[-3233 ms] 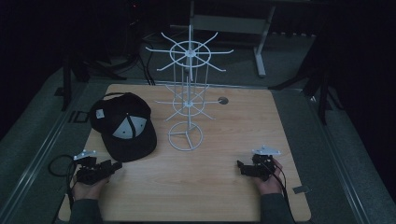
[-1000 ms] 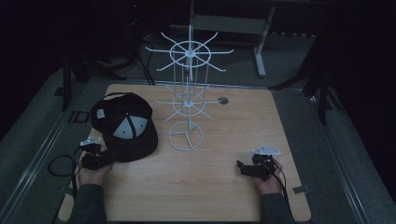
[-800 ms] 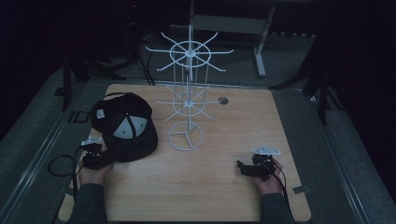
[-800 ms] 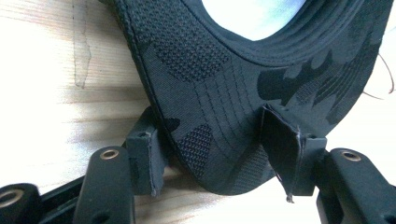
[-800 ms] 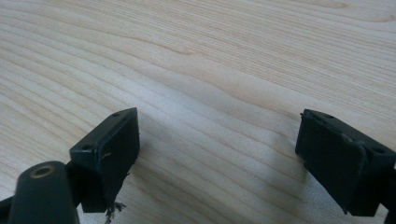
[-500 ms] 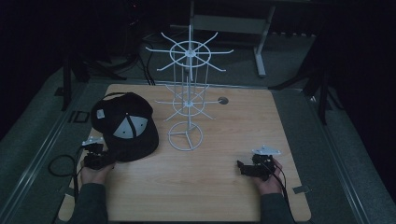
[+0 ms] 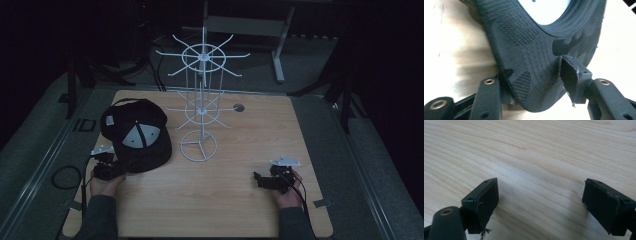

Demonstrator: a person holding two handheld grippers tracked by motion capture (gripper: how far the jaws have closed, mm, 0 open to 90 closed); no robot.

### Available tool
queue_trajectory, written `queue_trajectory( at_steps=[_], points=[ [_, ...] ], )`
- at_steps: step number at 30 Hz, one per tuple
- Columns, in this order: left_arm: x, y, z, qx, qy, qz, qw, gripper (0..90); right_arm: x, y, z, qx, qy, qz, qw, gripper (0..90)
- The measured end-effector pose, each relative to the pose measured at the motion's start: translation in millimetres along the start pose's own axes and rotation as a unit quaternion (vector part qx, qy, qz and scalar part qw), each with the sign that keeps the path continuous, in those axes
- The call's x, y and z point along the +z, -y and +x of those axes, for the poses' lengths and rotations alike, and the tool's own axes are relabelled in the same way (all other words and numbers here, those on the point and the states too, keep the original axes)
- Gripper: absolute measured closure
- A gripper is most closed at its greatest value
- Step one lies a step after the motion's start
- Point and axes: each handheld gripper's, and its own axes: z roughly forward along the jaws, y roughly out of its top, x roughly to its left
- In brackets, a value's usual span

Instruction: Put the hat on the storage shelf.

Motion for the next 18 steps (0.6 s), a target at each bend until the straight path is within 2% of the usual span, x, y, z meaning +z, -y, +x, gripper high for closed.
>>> queue_trajectory(
  at_steps=[8, 16, 18],
  points=[
    [13.0, -3.0, -9.0, 0.012, 0.013, 0.011, 0.9998, 49.6, -0.1, 0.0, 0.1, 0.001, 0.0, 0.001, 1.0, 13.3],
    [13.9, -4.5, -13.2, 0.017, 0.03, 0.015, 0.9993, 61.5, -0.1, 0.0, 0.1, 0.001, 0.0, 0.001, 1.0, 13.4],
    [13.1, -6.3, -18.5, 0.028, 0.033, 0.016, 0.9989, 64.4, -0.1, 0.0, 0.1, 0.001, 0.0, 0.001, 1.0, 13.3]
  ],
)
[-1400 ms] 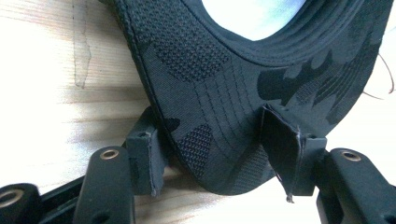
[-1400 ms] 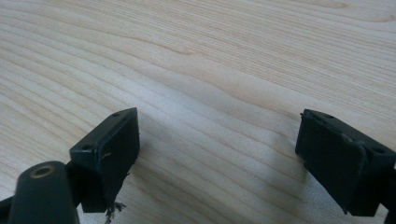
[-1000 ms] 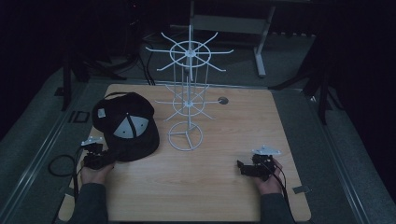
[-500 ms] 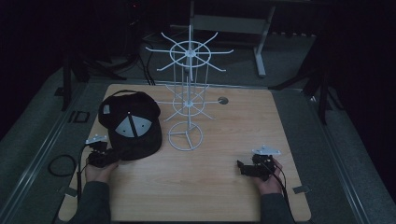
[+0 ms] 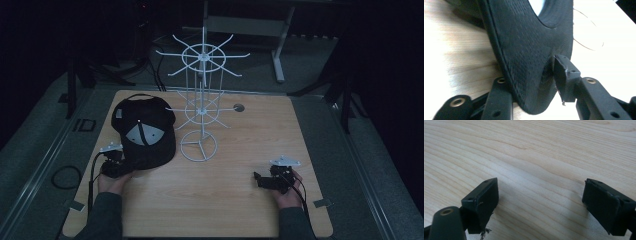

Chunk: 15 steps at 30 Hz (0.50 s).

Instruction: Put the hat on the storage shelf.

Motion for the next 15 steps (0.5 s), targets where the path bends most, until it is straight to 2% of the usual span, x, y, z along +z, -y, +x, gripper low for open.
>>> queue_trajectory(
  at_steps=[8, 12, 15],
  points=[
    [3.4, -3.8, -10.2, 0.017, 0.009, 0.004, 0.9998, 70.2, 0.0, 0.0, 0.0, 0.0, 0.0, 0.0, 1.0, 13.4],
    [4.0, -7.2, -15.4, 0.024, 0.031, 0.001, 0.9992, 74.4, 0.0, 0.0, 0.0, 0.0, 0.0, 0.0, 1.0, 13.4],
    [2.8, -9.5, -18.9, 0.029, 0.037, -0.002, 0.9989, 76.9, 0.0, 0.0, 0.0, 0.0, 0.0, 0.0, 1.0, 13.3]
  ],
)
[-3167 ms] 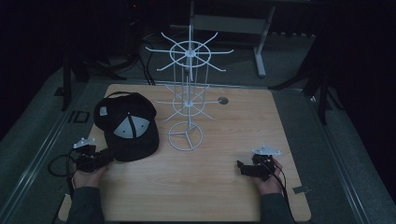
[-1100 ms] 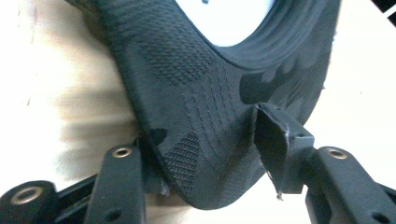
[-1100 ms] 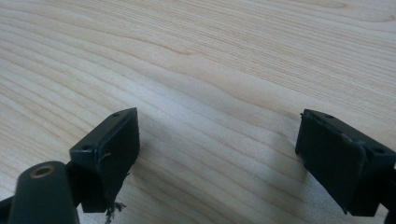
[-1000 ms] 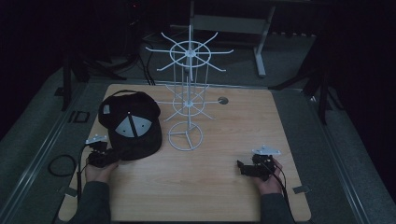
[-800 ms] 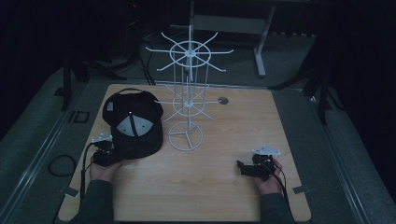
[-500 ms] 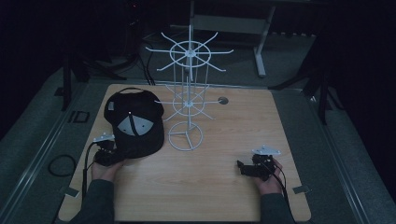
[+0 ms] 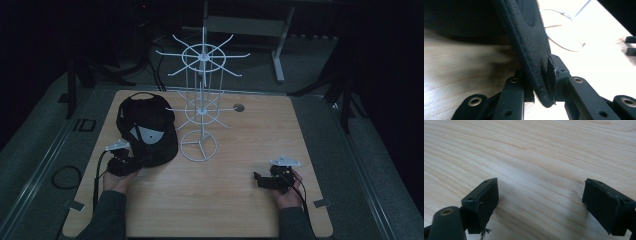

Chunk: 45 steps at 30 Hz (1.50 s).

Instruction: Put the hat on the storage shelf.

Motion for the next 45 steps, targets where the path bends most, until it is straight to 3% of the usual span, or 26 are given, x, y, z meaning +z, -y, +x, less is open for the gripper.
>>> queue_trajectory(
  at_steps=[5, 13, 14, 17, 29, 40, 45],
  points=[
    [-0.5, -1.8, -2.3, 0.005, -0.008, -0.004, 0.9999, 77.3, 0.0, 0.0, 0.0, 0.0, 0.0, 0.0, 1.0, 13.4],
    [-4.7, -4.6, -6.0, 0.002, -0.013, -0.022, 0.9997, 85.1, 0.0, 0.0, 0.0, 0.0, 0.0, 0.0, 1.0, 13.3],
    [-6.0, -6.8, -9.2, 0.015, -0.017, -0.022, 0.9995, 86.2, 0.0, 0.0, 0.0, 0.0, 0.0, 0.0, 1.0, 13.3],
    [-6.4, -9.4, -13.3, 0.023, -0.024, -0.017, 0.9993, 86.2, 0.0, 0.0, 0.0, 0.0, 0.0, 0.0, 1.0, 13.3],
    [-10.0, -15.4, -18.3, 0.021, -0.042, -0.028, 0.9985, 86.5, 0.0, 0.0, 0.0, 0.0, 0.0, 0.0, 1.0, 13.4],
    [-20.7, -23.0, -19.0, 0.022, -0.06, -0.051, 0.9967, 86.6, 0.0, 0.0, 0.0, 0.0, 0.0, 0.0, 1.0, 13.3],
    [-24.2, -24.8, -22.9, 0.033, -0.084, -0.054, 0.9945, 86.6, 0.0, 0.0, 0.0, 0.0, 0.0, 0.0, 1.0, 13.4]
  ],
)
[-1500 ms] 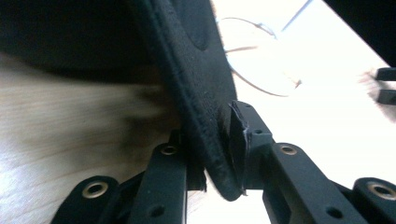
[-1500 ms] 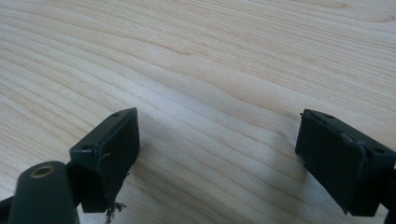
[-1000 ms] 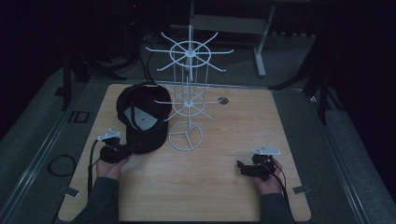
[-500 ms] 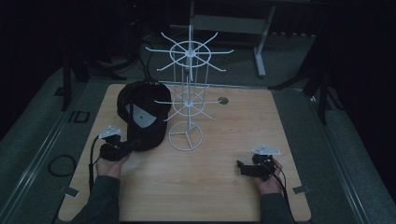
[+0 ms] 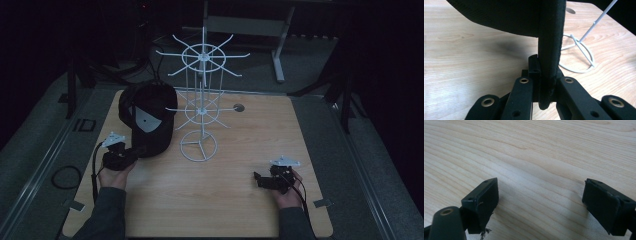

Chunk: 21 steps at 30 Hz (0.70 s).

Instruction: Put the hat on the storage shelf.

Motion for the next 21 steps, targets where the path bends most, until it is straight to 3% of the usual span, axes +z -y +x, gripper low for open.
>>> queue_trajectory(
  at_steps=[7, 21],
  points=[
    [-5.7, -5.0, -4.3, 0.006, -0.014, -0.01, 0.9998, 86.6, 0.0, 0.0, 0.0, 0.0, 0.0, 0.0, 1.0, 13.4],
    [-13.1, -10.1, -8.1, 0.009, -0.021, -0.023, 0.9995, 86.5, 0.0, 0.0, 0.1, 0.001, 0.0, 0.0, 1.0, 13.4]
  ],
)
